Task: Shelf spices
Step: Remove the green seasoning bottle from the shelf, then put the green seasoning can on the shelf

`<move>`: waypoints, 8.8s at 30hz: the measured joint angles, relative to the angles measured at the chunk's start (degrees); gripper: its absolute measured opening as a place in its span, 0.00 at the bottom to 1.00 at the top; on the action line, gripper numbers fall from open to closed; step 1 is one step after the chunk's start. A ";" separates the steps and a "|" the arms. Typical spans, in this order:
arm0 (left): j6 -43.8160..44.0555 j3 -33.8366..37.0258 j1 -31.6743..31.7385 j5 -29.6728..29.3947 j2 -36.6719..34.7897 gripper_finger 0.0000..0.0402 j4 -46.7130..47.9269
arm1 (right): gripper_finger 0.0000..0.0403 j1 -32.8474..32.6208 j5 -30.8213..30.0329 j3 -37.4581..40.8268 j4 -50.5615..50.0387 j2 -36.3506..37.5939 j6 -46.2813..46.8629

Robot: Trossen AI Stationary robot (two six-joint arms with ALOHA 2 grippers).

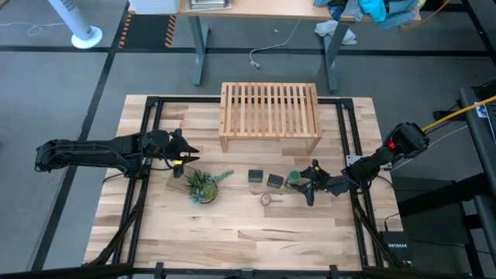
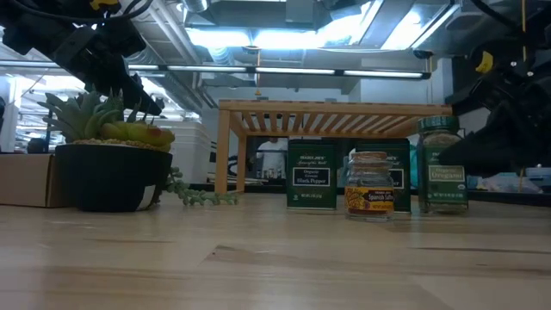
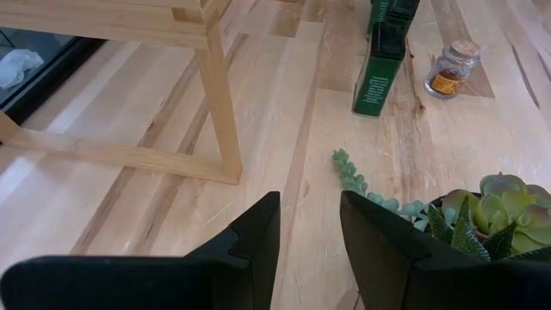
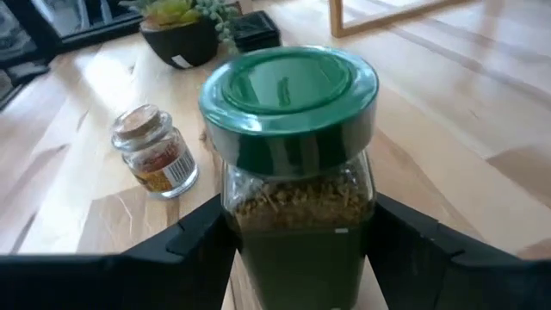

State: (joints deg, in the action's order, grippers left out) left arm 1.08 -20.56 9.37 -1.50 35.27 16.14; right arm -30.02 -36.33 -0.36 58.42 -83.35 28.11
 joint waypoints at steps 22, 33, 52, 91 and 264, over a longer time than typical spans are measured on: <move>0.02 -0.02 -0.02 0.00 0.00 0.29 0.00 | 0.98 0.02 2.98 0.04 2.40 0.00 2.57; 0.02 -0.01 0.00 0.00 0.02 0.29 0.02 | 0.83 0.02 -0.70 0.04 14.54 3.55 -12.20; 0.02 -0.01 0.00 -0.02 0.00 0.29 0.00 | 0.68 0.02 0.52 -2.34 15.12 29.56 -46.94; 7.46 0.01 -3.18 -1.83 21.33 0.29 -27.88 | 0.68 0.02 0.82 -31.71 -52.70 53.24 -51.93; -18.05 -93.15 13.60 31.17 89.48 0.27 -10.42 | 0.68 0.03 0.94 -31.71 -66.02 52.87 -48.15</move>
State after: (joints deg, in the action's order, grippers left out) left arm -16.97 -113.71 22.96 29.67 124.75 5.73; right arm -29.99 -35.39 -32.08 -7.60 -30.48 -20.03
